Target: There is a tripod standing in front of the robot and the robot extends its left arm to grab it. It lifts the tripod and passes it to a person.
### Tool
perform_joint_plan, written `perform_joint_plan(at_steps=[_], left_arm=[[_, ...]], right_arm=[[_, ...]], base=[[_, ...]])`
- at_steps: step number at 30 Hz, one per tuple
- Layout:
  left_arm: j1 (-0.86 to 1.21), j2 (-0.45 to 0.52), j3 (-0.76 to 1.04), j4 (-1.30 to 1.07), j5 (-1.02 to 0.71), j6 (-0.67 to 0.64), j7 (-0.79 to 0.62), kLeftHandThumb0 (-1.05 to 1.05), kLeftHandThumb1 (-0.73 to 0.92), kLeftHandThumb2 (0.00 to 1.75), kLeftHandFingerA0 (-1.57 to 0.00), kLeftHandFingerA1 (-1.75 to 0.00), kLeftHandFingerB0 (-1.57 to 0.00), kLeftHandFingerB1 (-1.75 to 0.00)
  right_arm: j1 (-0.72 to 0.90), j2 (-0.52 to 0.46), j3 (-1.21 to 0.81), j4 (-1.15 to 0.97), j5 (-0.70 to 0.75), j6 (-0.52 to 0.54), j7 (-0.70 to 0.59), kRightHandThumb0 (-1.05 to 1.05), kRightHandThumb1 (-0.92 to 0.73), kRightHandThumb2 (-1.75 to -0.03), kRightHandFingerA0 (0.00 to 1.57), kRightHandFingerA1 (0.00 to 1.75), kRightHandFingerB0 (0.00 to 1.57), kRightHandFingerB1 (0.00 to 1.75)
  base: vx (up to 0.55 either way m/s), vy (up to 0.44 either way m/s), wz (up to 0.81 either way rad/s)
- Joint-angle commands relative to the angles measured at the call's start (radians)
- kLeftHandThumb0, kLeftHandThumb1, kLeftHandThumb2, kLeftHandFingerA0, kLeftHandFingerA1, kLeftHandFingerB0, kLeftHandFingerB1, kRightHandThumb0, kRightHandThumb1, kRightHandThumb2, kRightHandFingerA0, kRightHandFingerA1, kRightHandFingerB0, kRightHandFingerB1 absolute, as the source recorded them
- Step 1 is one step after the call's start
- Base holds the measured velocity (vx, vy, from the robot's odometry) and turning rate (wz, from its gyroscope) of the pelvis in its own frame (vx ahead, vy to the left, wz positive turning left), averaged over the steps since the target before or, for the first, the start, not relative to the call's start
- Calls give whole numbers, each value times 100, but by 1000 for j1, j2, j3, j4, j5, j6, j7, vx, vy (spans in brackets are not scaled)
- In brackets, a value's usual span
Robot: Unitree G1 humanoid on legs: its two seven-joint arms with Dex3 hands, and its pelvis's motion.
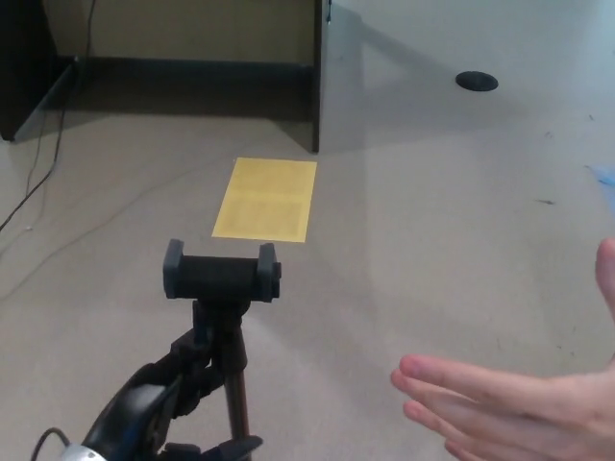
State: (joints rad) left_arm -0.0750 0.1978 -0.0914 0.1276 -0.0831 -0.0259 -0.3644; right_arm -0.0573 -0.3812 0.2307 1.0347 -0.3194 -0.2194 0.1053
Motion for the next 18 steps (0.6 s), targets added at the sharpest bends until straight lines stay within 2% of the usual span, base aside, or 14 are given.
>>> perform_joint_plan(at_steps=[1, 4, 5, 6, 7, 8, 10, 11, 12, 16, 17, 18], left_arm=[[-15, -10, 25, 69, -22, 43, -1, -75, 38, 73, -10, -40, -5, -11], [-39, -15, 46, 148, -25, 40, 4, -75, 39, 73, -10, -40, -5, -11], [-50, -18, 64, 198, -38, 32, 0, -77, 39, 65, -9, -37, -3, -14], [-67, -29, 96, 253, -74, 49, -10, -74, 37, 64, -9, -38, -4, -15], [-83, -34, 118, 288, -91, 75, -8, -76, 34, 67, -9, -39, -3, -14], [-99, -37, 134, 318, -94, 87, -4, -70, 35, 71, -9, -41, -4, -14], [-136, -39, 164, 393, -101, 85, -14, -72, 36, 69, -12, -42, -6, -10], [-163, -36, 177, 442, -90, 82, -1, -73, 45, 55, -17, -35, 0, -21], [-176, -35, 184, 472, -88, 72, -3, -73, 45, 57, -19, -37, 0, -19], [-229, -33, 208, 578, -78, 21, -12, -69, 46, 56, -21, -38, 0, -19], [-240, -34, 211, 601, -74, 8, -14, -66, 38, 75, -15, -45, -2, -15], [-243, -36, 211, 604, -73, 9, -13, -68, 45, 56, -19, -37, 0, -19]], right_arm=[[1, -14, 7, -7, -14, -2, -7, -50, -59, -86, 54, 55, 30, 45], [-4, -9, 5, -4, -12, 0, -5, -50, -59, -86, 54, 54, 30, 45], [-5, -7, 3, -1, -8, -1, -2, -42, -71, -62, 61, 40, 36, 32], [-6, -4, 3, 4, -7, -4, -1, -50, -58, -85, 50, 52, 29, 44], [-5, -3, 2, 2, -5, -4, 2, -49, -58, -85, 50, 52, 30, 45], [-4, -4, 1, 0, -4, -5, 4, -49, -58, -85, 50, 52, 30, 44], [-5, -4, 0, 1, -2, -6, 9, -49, -59, -85, 50, 52, 30, 44], [-8, -2, -4, 0, 3, -8, 11, -41, -71, -61, 58, 38, 37, 32], [-10, -2, 1, 4, -5, -7, 4, -49, -58, -85, 52, 53, 30, 44], [-23, -2, 3, 12, -10, -9, 0, -49, -58, -85, 51, 53, 30, 45], [-25, -3, 7, 15, -16, -11, -4, -49, -59, -85, 51, 52, 31, 45], [-25, -5, 8, 17, -16, -13, -4, -50, -59, -85, 49, 52, 31, 45]], base=[[0, 0, 0], [0, 0, 0], [0, 0, 0], [0, 0, 0], [0, 0, 0], [0, 0, 0], [0, 0, 0], [0, 0, 0], [0, 0, 0], [0, 0, 0], [0, 0, 0], [0, 0, 0]])
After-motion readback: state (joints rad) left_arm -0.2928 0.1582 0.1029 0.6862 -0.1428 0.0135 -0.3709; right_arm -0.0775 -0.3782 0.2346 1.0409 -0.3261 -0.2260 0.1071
